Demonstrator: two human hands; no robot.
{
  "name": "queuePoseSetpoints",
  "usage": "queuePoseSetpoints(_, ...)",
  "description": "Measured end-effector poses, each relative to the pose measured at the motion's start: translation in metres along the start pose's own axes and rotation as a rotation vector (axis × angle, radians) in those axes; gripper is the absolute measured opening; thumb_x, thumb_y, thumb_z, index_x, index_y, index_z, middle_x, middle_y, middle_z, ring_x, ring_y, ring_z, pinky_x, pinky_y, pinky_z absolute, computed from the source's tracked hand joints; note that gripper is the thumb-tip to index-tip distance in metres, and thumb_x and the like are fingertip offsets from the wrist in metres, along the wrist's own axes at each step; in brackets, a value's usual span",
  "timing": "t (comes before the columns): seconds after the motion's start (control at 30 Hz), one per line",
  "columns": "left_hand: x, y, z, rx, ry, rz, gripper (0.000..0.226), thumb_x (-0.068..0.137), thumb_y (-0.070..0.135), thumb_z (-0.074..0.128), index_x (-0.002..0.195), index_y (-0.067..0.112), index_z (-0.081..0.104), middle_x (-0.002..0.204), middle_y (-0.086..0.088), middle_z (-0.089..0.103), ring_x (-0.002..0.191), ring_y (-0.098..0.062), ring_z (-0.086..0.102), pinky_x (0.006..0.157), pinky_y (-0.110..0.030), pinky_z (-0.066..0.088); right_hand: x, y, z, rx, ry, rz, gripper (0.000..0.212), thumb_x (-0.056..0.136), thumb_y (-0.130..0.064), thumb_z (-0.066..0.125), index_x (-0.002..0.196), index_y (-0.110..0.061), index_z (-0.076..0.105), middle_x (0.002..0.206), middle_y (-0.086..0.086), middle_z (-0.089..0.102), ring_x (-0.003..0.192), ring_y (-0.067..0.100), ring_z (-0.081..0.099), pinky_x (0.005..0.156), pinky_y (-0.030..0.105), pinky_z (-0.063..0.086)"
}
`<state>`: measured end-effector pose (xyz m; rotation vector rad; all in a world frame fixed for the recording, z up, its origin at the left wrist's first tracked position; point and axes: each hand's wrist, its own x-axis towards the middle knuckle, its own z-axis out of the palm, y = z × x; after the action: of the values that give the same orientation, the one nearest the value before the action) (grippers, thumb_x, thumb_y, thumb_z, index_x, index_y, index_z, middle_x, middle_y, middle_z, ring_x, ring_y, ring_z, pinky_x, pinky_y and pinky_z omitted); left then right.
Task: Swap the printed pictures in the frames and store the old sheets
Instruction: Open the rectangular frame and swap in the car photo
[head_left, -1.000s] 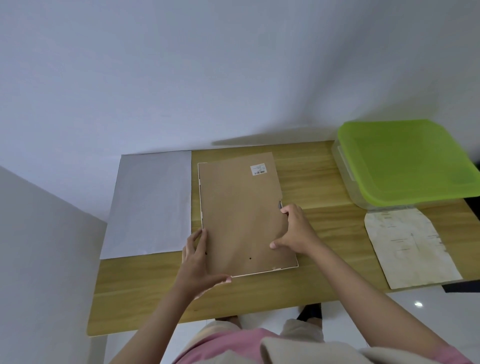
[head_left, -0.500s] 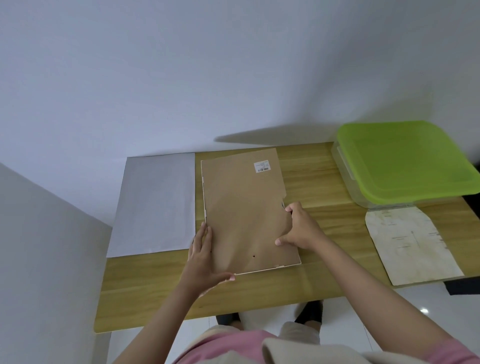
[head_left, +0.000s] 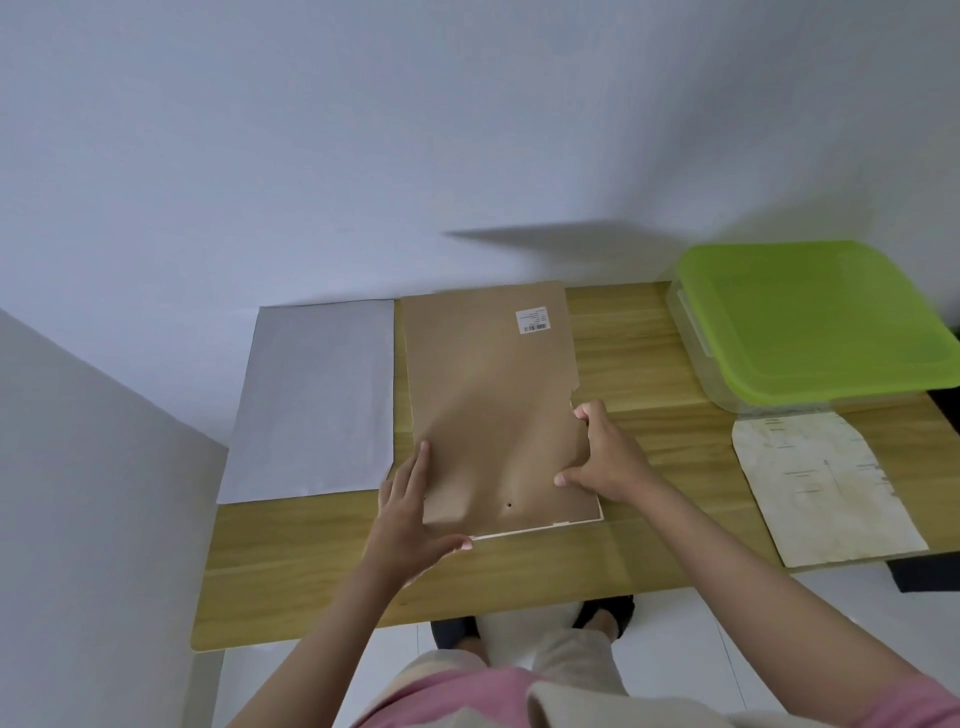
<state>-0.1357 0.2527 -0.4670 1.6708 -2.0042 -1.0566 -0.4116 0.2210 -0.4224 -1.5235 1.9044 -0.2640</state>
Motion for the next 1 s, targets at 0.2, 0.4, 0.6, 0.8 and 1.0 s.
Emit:
queuePoseSetpoints(0.2, 0.004, 0.004, -0.005, -0.002, 0.045, -0.015, 0.131, 0.052, 0.042, 0.086, 0.148, 0.034, -0.004, 0.144, 0.009, 0.025, 0.121, -0.02, 0.032, 0.105, -0.041, 0.038, 0.002, -0.002, 0.003, 0.14, 0.018, -0.022, 0.084, 0.058, -0.019, 0.087, 0.122, -0.014, 0.034, 0.121, -0.002, 0.045, 0.102, 0.016, 0.046, 0.077, 0.027, 0.036)
queuePoseSetpoints(0.4, 0.023, 0.004, -0.024, 0.03, 0.066, -0.051, 0.132, 0.053, 0.035, 0.087, 0.148, 0.031, -0.006, 0.142, 0.005, 0.023, 0.125, -0.024, 0.035, 0.103, -0.039, 0.04, 0.021, -0.023, 0.002, 0.14, 0.012, -0.062, 0.085, 0.057, -0.023, 0.086, 0.12, -0.016, 0.03, 0.12, 0.002, 0.047, 0.104, 0.022, 0.05, 0.085, 0.035, 0.045)
queuePoseSetpoints(0.6, 0.036, 0.01, -0.038, 0.135, 0.077, -0.066, 0.134, 0.054, 0.039, 0.085, 0.147, 0.03, -0.011, 0.141, 0.005, 0.018, 0.127, -0.023, 0.032, 0.092, -0.037, 0.047, 0.033, -0.032, 0.003, 0.181, 0.047, -0.07, 0.083, 0.058, -0.021, 0.085, 0.121, -0.023, 0.03, 0.099, 0.009, 0.057, 0.092, 0.026, 0.057, 0.078, 0.039, 0.049)
queuePoseSetpoints(0.8, 0.04, 0.016, -0.048, 0.151, 0.098, -0.026, 0.131, 0.059, 0.033, 0.083, 0.146, 0.029, -0.015, 0.138, 0.005, 0.016, 0.125, -0.019, 0.028, 0.085, -0.029, 0.044, 0.034, -0.031, 0.004, 0.306, 0.13, -0.132, 0.083, 0.064, -0.015, 0.082, 0.132, -0.024, 0.036, 0.094, -0.001, 0.053, 0.083, 0.02, 0.051, 0.072, 0.03, 0.045)
queuePoseSetpoints(1.0, 0.039, 0.045, -0.042, 0.057, 0.114, 0.018, 0.126, 0.062, 0.026, 0.083, 0.148, 0.022, -0.008, 0.138, 0.005, 0.017, 0.127, -0.016, 0.025, 0.096, -0.024, 0.034, 0.027, -0.014, -0.006, 0.412, 0.178, -0.132, 0.087, 0.072, -0.011, 0.078, 0.145, -0.023, 0.031, 0.133, 0.0, 0.043, 0.123, 0.013, 0.041, 0.105, 0.033, 0.039)
